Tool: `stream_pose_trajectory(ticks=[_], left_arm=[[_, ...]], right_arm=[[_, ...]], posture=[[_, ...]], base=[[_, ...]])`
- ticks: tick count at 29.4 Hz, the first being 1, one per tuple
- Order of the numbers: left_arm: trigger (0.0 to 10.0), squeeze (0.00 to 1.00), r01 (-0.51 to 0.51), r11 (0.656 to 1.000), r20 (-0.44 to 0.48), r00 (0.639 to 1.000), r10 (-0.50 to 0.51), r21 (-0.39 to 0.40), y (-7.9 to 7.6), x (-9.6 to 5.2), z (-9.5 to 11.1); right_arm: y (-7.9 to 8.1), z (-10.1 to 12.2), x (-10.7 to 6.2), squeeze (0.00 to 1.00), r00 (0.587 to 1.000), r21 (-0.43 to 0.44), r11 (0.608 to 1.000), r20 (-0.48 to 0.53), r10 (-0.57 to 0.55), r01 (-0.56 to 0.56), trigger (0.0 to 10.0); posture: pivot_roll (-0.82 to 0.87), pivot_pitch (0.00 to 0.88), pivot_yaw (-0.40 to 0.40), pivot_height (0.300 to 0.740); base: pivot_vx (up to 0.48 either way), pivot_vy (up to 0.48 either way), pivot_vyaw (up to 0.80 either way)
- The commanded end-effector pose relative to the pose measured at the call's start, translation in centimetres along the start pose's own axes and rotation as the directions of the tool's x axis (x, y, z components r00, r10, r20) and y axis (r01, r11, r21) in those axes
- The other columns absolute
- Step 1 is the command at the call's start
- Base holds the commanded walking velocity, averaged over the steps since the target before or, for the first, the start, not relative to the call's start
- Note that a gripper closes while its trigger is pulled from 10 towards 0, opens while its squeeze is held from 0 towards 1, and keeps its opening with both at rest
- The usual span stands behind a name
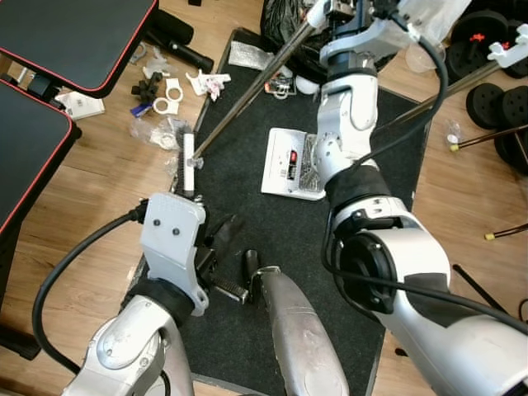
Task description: Sweep floor
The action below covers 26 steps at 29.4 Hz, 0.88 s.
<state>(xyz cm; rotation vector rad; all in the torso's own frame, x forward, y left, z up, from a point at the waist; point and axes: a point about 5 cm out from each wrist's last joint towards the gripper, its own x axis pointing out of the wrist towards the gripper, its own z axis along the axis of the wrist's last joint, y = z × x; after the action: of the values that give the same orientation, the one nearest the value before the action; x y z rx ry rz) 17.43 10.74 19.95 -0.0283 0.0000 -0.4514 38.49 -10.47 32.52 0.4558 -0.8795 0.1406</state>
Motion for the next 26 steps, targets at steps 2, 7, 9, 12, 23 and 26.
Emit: stream_pose_trajectory(ticks=[2, 7, 9, 12, 23, 26], left_arm=[[10.0, 0.00, 0.025, 0.999, -0.014, 1.000, -0.025, -0.020, -0.5, -0.4, -0.1], [10.0, 0.00, 0.030, 0.999, -0.017, 0.999, -0.031, -0.028, -0.7, -0.5, -0.1], [10.0, 0.00, 0.031, 0.999, -0.017, 0.999, -0.032, -0.029, -0.7, -0.6, -0.1], [10.0, 0.00, 0.034, 0.999, -0.017, 0.999, -0.034, -0.034, -0.8, -0.8, 0.0], [10.0, 0.00, 0.042, 0.998, -0.007, 0.999, -0.042, -0.040, -0.9, -1.1, 0.2], [10.0, 0.00, 0.041, 0.998, -0.007, 0.999, -0.042, -0.040, -0.9, -1.1, 0.2]], right_arm=[[-0.1, 1.0, 0.5, 0.00, 0.997, 0.017, 1.000, 0.069, -0.020, 0.018, 10.0], [0.0, 2.5, 2.3, 0.00, 0.982, 0.238, 0.963, 0.115, -0.153, 0.122, 10.0], [0.1, 2.6, 2.4, 0.00, 0.980, 0.241, 0.963, 0.122, -0.154, 0.122, 10.0], [0.1, 2.6, 2.5, 0.00, 0.982, 0.222, 0.969, 0.126, -0.142, 0.111, 10.0], [0.0, 0.5, 0.7, 0.00, 0.997, 0.012, 0.999, 0.054, -0.046, 0.046, 10.0], [-0.1, 0.4, 0.6, 0.00, 0.998, -0.016, 0.999, 0.048, -0.037, 0.038, 10.0]], posture=[[-0.05, 0.541, -0.215, 0.740], [-0.06, 0.546, -0.219, 0.740], [-0.06, 0.546, -0.219, 0.740], [-0.06, 0.554, -0.221, 0.740], [-0.03, 0.577, -0.218, 0.740], [-0.03, 0.577, -0.218, 0.740]], base=[[0.000, 0.000, 0.00], [0.000, 0.000, 0.00], [0.000, 0.000, 0.00], [0.000, 0.000, 0.00], [0.000, 0.000, 0.00], [0.000, 0.000, 0.00]])
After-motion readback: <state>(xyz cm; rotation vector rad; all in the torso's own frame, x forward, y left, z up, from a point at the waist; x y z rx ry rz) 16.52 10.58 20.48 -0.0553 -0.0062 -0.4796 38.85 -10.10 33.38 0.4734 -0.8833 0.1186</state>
